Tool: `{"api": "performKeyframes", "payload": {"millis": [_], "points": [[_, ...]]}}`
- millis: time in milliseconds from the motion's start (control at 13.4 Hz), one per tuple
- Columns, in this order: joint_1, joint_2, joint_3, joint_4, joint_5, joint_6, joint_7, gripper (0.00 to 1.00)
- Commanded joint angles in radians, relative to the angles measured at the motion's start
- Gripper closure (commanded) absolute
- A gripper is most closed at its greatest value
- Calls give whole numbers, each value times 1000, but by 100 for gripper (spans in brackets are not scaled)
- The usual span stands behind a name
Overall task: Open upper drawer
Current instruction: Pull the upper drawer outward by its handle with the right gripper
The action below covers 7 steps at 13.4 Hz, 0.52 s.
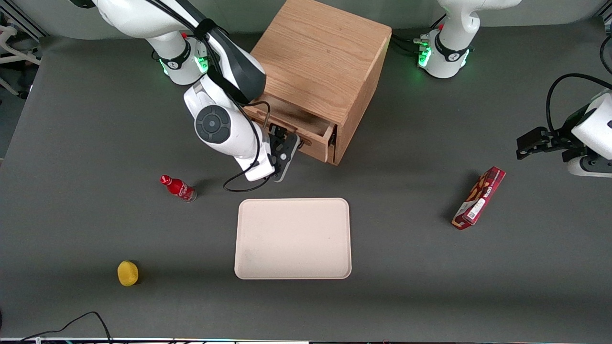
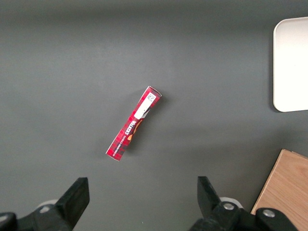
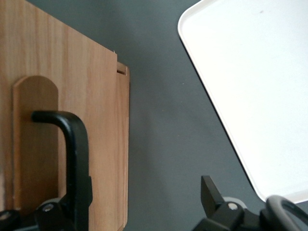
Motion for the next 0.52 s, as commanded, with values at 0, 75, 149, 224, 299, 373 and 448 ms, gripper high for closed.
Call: {"api": "performKeyframes", "payload": {"millis": [0,75,149,224,299,373,448], "points": [[-23,25,6,46,-14,-5,-27,0],[-24,25,6,50,-16,-7,-33,0],[-27,25,6,60,-16,-8,-42,0],[-36,27,6,61,-16,-8,-44,0],[-41,30,6,61,-22,-8,-53,0],[-41,33,6,63,-27,-8,-56,0],[-41,39,6,67,-28,-8,-57,0]]}}
